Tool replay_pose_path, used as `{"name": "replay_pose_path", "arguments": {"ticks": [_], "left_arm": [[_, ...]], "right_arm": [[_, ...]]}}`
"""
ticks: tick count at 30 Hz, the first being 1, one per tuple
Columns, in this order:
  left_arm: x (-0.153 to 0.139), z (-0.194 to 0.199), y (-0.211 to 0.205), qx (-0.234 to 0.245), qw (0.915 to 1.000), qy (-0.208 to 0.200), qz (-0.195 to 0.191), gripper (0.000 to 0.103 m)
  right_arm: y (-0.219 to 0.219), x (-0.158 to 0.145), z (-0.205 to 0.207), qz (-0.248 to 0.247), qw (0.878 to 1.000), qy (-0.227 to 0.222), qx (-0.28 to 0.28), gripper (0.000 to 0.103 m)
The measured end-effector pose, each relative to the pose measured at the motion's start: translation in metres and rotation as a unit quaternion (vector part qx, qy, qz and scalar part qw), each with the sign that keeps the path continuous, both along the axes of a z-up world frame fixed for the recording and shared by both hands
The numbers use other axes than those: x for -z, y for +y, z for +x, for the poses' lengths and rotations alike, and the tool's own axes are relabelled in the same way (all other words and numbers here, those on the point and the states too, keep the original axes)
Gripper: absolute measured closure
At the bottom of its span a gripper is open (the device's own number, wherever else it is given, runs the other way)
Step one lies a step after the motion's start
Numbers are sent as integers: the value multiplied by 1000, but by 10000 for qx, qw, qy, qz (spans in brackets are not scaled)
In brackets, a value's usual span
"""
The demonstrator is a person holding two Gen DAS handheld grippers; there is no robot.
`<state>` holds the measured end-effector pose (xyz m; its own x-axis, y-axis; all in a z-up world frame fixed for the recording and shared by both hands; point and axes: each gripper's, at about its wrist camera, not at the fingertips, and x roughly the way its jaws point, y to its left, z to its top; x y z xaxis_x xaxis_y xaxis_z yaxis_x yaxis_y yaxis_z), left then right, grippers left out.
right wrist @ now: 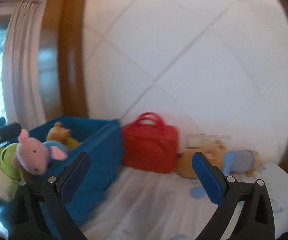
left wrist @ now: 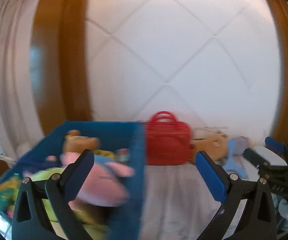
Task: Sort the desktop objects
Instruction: 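Move the right tool to the blue Y-shaped pillow on the bed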
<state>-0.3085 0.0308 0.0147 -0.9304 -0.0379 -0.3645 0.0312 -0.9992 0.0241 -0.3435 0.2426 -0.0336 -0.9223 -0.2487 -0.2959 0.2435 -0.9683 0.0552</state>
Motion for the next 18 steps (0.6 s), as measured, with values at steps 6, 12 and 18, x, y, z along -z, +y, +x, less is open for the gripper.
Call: {"name": "replay_pose_path", "arguments": {"ticks": [6,12,18], "left_arm": [[59,-48,103,440,9972,-598,115,0],[124,-111,195,825,9884,-1272,4,0],[186,-186,250,1110,9789,-1697,-240,0]], "right_arm": [[131,20,-20,315,9979,-452,344,0],[222,73,-68,692,9885,-1193,611,0],[271,136,-128,892,9770,-1763,798,0]]}}
